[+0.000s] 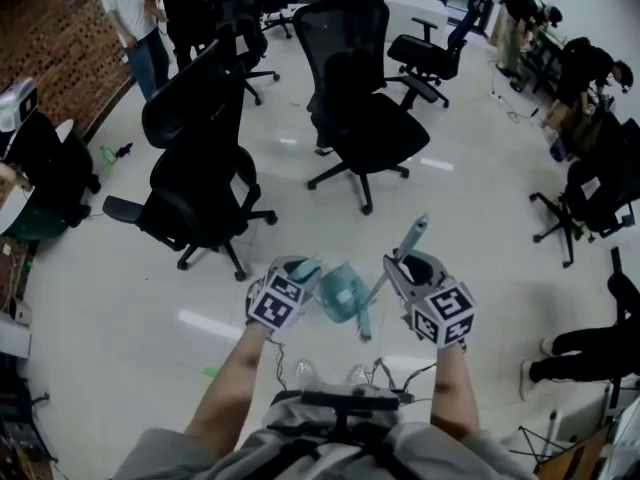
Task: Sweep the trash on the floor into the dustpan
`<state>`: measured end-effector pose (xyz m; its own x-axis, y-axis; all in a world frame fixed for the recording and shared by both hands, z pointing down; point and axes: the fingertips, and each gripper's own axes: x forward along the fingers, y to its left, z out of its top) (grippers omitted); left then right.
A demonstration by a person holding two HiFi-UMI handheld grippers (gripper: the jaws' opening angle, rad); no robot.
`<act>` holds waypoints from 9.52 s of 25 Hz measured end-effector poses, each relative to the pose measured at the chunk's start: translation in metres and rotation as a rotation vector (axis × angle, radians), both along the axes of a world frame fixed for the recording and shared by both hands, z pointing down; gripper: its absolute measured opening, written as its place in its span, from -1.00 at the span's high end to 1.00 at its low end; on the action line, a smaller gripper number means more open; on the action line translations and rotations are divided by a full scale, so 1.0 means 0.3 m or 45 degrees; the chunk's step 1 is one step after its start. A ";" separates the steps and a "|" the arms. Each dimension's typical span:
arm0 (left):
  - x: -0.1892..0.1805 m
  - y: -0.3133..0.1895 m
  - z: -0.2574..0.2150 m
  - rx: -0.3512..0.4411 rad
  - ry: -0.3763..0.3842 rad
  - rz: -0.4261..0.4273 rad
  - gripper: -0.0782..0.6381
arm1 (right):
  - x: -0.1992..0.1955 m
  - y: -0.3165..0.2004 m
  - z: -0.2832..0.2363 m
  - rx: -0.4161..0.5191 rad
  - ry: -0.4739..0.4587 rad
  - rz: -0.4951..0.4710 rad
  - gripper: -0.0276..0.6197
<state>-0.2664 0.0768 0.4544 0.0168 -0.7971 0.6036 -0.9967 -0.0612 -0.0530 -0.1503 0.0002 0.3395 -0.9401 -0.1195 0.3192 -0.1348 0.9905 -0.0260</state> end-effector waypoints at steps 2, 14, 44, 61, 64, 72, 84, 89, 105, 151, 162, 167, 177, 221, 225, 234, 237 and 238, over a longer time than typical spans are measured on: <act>0.014 -0.006 -0.019 0.006 0.000 0.005 0.47 | 0.007 0.001 -0.015 0.000 -0.007 0.000 0.62; 0.010 -0.020 -0.055 0.023 -0.050 0.017 0.47 | -0.001 0.020 -0.038 0.003 -0.028 -0.004 0.62; 0.277 -0.220 0.146 -0.075 -0.077 0.482 0.47 | 0.559 -0.117 0.017 0.046 0.017 0.667 0.63; 0.865 -0.675 0.330 -0.209 -0.191 0.790 0.47 | 1.319 -0.450 0.283 -0.082 0.016 0.967 0.63; 0.918 -0.752 0.366 -0.234 -0.229 0.882 0.47 | 1.401 -0.472 0.340 -0.125 0.040 1.053 0.63; 1.020 -0.927 0.446 -0.296 -0.354 1.199 0.47 | 1.622 -0.599 0.577 -0.167 0.093 1.363 0.63; 1.109 -1.102 0.455 -0.320 -0.354 1.370 0.47 | 1.582 -0.666 1.009 -0.262 0.187 1.567 0.62; 1.124 -1.130 0.455 -0.323 -0.332 1.376 0.48 | 1.490 -0.682 1.056 -0.386 0.083 1.520 0.60; 0.988 -1.123 0.482 -0.399 -0.319 1.387 0.48 | 1.198 -0.769 1.058 -0.600 -0.160 1.282 0.55; 0.763 -1.126 0.465 -0.546 -0.371 1.313 0.48 | 1.369 -0.971 0.918 -0.370 0.055 1.228 0.61; 0.905 -1.164 0.474 -0.477 -0.255 1.298 0.48 | 1.200 -0.881 1.029 -0.582 -0.050 1.129 0.59; 0.891 -1.162 0.476 -0.466 -0.250 1.298 0.48 | 1.086 -0.834 1.029 -0.674 -0.128 1.082 0.58; 0.790 -1.159 0.490 -0.413 -0.221 1.303 0.48 | 0.957 -0.883 0.848 -0.591 -0.146 1.082 0.60; 0.972 -1.634 0.440 -0.496 -0.291 1.173 0.48 | 1.383 -1.473 1.092 -0.183 0.275 0.817 0.59; 0.938 -1.620 0.424 -0.499 -0.300 1.157 0.48 | 1.336 -1.456 1.092 -0.199 0.265 0.824 0.59; 0.906 -1.553 0.484 -0.514 -0.260 1.130 0.48 | 1.260 -1.430 1.077 -0.243 0.263 0.785 0.58; 0.903 -1.548 0.477 -0.504 -0.255 1.129 0.48 | 1.209 -1.418 1.069 -0.289 0.200 0.786 0.57; 0.901 -1.542 0.476 -0.507 -0.258 1.132 0.48 | 1.194 -1.414 1.067 -0.309 0.166 0.792 0.57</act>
